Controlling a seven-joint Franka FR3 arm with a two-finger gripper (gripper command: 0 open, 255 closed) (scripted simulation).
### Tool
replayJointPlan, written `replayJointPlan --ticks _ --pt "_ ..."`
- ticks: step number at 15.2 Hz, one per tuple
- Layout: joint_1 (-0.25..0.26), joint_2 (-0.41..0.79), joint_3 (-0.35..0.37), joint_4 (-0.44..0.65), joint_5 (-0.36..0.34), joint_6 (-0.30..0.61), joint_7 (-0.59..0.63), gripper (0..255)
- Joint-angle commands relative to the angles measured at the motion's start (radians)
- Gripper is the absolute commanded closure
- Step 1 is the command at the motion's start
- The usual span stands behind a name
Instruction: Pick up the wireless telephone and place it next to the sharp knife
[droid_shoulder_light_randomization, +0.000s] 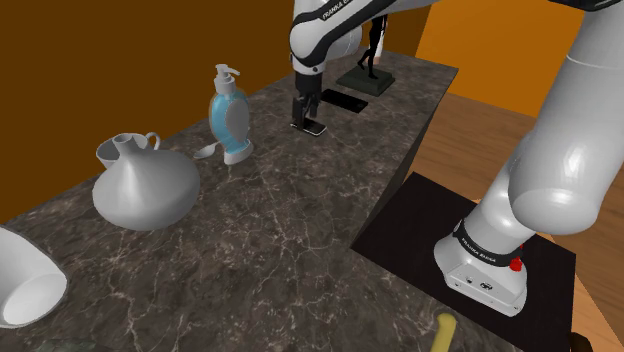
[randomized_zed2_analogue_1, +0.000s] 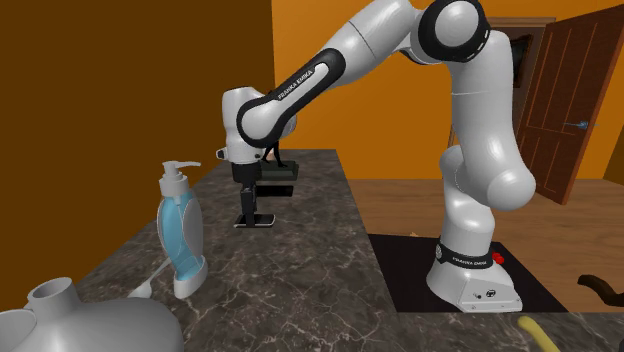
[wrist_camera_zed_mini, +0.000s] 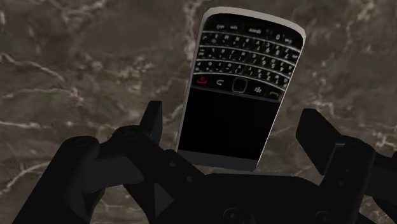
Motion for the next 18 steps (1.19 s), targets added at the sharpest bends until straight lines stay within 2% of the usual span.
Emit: replayJointPlan --ticks 1,9,10,18 --pt "0.000 0.013 0.001 -0.008 0.003 0.021 -0.002 0" --pt "0.000 0.013 0.001 -0.008 0.003 0.021 -0.002 0" --pt "0.000 0.013 0.001 -0.008 0.003 0.021 -0.002 255" --pt "0.000 0.014 0.001 -0.007 0.003 0.022 -0.001 255"
